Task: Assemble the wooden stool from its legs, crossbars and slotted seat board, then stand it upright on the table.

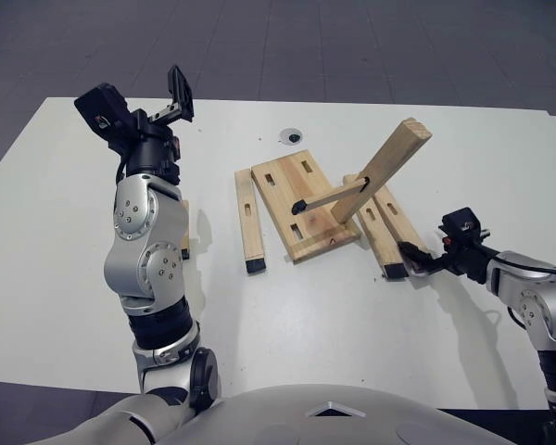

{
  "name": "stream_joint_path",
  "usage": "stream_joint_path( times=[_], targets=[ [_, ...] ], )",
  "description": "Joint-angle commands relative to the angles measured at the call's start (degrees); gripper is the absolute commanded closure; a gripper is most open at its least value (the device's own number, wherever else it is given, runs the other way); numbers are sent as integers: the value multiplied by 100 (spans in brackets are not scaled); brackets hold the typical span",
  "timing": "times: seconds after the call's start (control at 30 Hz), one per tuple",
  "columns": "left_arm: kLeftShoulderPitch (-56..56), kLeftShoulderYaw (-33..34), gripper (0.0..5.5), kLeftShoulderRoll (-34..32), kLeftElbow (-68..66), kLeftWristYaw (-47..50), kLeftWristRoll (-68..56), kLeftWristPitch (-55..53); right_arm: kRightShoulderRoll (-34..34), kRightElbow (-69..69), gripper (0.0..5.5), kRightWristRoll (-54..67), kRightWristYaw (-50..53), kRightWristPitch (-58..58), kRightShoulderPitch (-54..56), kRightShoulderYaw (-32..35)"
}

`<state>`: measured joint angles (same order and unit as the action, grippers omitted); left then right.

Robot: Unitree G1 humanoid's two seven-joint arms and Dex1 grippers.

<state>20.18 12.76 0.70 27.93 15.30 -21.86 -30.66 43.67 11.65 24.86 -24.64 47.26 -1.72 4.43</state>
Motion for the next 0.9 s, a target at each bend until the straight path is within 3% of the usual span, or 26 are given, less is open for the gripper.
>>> stream_joint_path(
  times=[0.03, 0.53, 0.73, 0.9],
  targets=[
    [23, -26, 10, 6, 11, 49, 85, -98, 105, 3, 101, -394, -111, -36, 67, -307],
    [50, -20, 10, 126, -224, 127, 222, -7, 134, -47, 331, -538, -645, 802, 588, -505],
    [46, -33, 10, 113, -341, 59, 244, -70, -32, -253, 339, -324, -758, 910, 869, -143],
    [85, 74, 10, 114, -468, -83, 19, -163, -271, -688, 339, -87, -614, 237, 1421, 873]
  ],
)
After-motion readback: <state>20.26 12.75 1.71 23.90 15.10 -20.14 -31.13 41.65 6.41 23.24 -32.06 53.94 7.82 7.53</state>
